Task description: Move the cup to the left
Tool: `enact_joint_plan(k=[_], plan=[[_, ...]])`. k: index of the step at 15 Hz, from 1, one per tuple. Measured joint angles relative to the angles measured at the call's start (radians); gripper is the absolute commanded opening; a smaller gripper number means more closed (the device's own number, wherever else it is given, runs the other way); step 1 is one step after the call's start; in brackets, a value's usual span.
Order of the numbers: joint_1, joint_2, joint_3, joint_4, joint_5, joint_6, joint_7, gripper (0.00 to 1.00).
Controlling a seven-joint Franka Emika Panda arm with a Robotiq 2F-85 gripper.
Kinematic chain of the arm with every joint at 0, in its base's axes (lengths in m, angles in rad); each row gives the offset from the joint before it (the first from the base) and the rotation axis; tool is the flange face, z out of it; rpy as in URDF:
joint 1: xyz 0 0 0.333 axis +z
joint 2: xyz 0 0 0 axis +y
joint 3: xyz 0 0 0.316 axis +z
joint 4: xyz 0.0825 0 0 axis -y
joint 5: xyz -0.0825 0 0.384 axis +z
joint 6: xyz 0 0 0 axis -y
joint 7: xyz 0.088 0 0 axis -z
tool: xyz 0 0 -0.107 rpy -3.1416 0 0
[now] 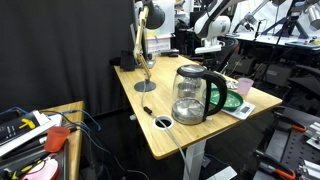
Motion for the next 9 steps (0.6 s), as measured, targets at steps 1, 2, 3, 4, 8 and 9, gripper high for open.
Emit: enact_joint_plan(k=[1,2,3,4,8,9], plan=[[-0.002,0.000,0.000,0.004,0.000,0.000,0.000,0.01],[-0.004,0.000,0.000,0.006,0.000,0.000,0.000,0.01],[-0.006,0.000,-0.001,0.009,0.000,0.000,0.000,0.01],[-0.007,0.000,-0.002,0.012,0.000,0.000,0.000,0.01],[-0.009,-0.020,-0.001,0.042,0.003,0.000,-0.001,0.01],[-0.008,-0.042,0.004,0.046,0.004,-0.001,-0.004,0.01]])
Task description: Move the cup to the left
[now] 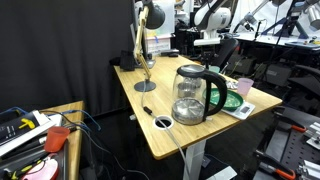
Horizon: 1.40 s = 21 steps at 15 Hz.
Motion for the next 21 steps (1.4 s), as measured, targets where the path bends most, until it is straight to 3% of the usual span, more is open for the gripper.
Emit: enact_joint_plan(k=[9,17,21], plan=[[0.045,-0.282,0.110,-0.075,0.054,-0.069,-0.163,0.01],[0.179,-0.356,0.216,-0.180,0.076,-0.124,-0.302,0.01],[0.210,-0.353,0.219,-0.185,0.063,-0.120,-0.310,0.05]])
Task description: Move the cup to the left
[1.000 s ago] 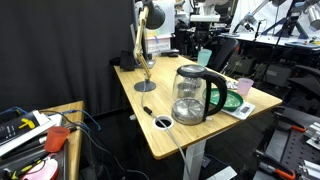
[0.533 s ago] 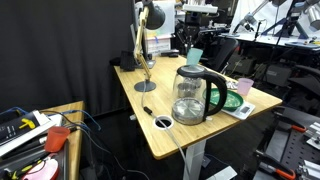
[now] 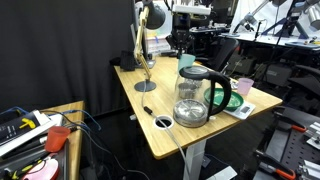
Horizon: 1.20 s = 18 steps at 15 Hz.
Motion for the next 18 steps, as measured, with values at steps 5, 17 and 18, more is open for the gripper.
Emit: enact_joint_plan(k=[5,17,18], plan=[[-0.006,0.000,-0.004,0.000,0.000,0.000,-0.001,0.05],[0.048,0.034,0.027,0.038,-0.003,0.012,-0.002,0.01],[0.065,0.053,0.036,0.054,-0.005,0.016,-0.001,0.01]])
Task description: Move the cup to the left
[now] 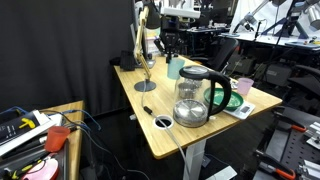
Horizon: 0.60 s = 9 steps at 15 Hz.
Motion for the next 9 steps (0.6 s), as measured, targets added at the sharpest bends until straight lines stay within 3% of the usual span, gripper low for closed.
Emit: enact_joint_plan(k=[9], plan=[[0.108,0.262,0.007,0.204,-0.168,0.028,0.007,0.01]])
